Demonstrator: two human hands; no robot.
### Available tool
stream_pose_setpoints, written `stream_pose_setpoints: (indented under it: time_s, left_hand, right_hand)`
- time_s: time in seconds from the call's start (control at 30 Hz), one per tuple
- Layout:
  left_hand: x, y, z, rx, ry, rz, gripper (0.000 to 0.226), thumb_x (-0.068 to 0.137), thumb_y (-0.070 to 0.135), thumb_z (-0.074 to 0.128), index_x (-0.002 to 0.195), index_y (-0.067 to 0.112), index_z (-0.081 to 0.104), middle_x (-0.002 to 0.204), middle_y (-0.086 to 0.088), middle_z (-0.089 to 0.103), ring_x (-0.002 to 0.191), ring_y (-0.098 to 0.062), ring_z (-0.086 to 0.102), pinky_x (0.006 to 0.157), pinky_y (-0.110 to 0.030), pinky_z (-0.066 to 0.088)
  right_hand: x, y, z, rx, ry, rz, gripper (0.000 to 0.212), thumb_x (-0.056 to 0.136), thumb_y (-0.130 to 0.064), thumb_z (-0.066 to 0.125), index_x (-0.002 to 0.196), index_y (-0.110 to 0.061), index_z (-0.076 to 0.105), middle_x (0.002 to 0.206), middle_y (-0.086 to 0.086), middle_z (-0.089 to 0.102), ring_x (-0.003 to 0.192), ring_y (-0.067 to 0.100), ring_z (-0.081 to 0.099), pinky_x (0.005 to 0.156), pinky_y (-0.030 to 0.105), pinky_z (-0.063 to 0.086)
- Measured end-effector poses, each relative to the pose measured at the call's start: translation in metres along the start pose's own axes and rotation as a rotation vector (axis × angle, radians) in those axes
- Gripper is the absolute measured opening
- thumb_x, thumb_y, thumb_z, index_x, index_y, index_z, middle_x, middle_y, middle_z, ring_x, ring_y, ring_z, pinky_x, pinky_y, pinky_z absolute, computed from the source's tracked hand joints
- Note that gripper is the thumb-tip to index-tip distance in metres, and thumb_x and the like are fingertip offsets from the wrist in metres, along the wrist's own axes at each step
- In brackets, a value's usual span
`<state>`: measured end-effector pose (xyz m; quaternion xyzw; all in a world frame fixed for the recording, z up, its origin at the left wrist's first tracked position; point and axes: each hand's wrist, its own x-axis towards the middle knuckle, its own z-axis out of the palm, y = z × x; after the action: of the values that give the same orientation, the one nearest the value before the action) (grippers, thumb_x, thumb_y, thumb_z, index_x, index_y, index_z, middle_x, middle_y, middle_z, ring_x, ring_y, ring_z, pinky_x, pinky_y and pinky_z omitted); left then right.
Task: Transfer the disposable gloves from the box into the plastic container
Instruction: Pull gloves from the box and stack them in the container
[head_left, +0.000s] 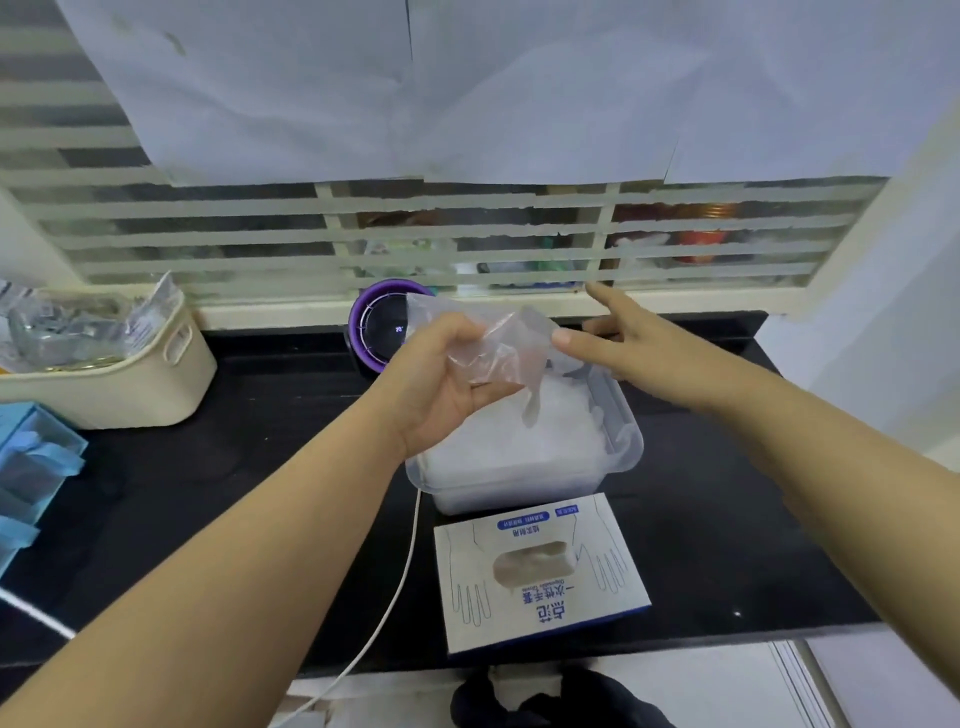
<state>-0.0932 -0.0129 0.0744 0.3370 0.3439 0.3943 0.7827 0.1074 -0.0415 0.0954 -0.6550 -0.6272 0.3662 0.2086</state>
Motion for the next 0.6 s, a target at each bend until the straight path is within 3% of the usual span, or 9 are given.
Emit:
stream_pose_setpoints:
  time_s: [0.1,0.2,0.27,0.4,0.5,0.6]
  left_hand:
    - [0.007,0.000,0.004,-0.152,0.018,0.008,0.028,0.094,0.010,0.039,0.115,0.000,0.055,0.107,-0.018,0.067,0.092,-0.031,0.069,0.075,-0.037,0.060]
    - [0.015,-0.003,0.009,-0.265,-0.003,-0.017,0.033,0.094,0.013,0.037,0.113,-0.004,0.058,0.117,-0.023,0.065,0.105,-0.036,0.064,0.089,-0.042,0.055]
    - [0.018,-0.006,0.014,-0.299,-0.039,-0.034,0.036,0.094,0.015,0.035,0.112,-0.005,0.058,0.117,-0.024,0.065,0.106,-0.036,0.064,0.096,-0.044,0.050]
    - [0.023,-0.009,0.020,-0.289,-0.087,-0.073,0.043,0.088,0.016,0.036,0.119,-0.009,0.053,0.118,-0.025,0.063,0.097,-0.037,0.064,0.086,-0.044,0.053]
    - [0.023,-0.007,0.016,-0.216,-0.114,-0.132,0.054,0.085,0.018,0.037,0.130,-0.010,0.047,0.131,-0.028,0.055,0.110,-0.039,0.057,0.089,-0.044,0.052]
    - [0.021,-0.007,0.007,-0.159,-0.120,-0.175,0.056,0.087,0.019,0.036,0.139,-0.001,0.043,0.129,-0.025,0.058,0.103,-0.036,0.064,0.083,-0.047,0.055]
  right_hand:
    - [0.009,0.021,0.019,0.484,-0.038,0.232,0.107,0.064,-0.071,0.059,0.151,-0.030,0.013,0.147,0.008,0.039,0.116,0.021,0.052,0.095,0.036,0.047]
    - [0.019,0.032,0.038,1.087,-0.170,0.443,0.114,0.057,-0.067,0.068,0.149,-0.020,0.019,0.131,0.025,0.049,0.110,0.036,0.057,0.088,0.046,0.051]
    - [0.023,0.033,0.047,1.377,-0.254,0.470,0.112,0.064,-0.068,0.065,0.148,-0.009,0.019,0.129,0.027,0.053,0.113,0.040,0.056,0.092,0.051,0.048]
    - [0.027,0.019,0.044,1.608,-0.309,0.284,0.075,0.081,-0.067,0.051,0.121,-0.005,0.063,0.122,0.020,0.062,0.115,0.034,0.058,0.107,0.046,0.038]
    - [0.032,0.016,0.032,1.609,-0.211,0.175,0.065,0.084,-0.050,0.058,0.129,-0.004,0.054,0.126,0.018,0.061,0.114,0.032,0.060,0.105,0.044,0.041]
    - [0.039,0.019,0.024,1.499,-0.019,0.125,0.043,0.090,-0.027,0.057,0.128,-0.006,0.055,0.121,0.013,0.064,0.106,0.023,0.064,0.096,0.037,0.050]
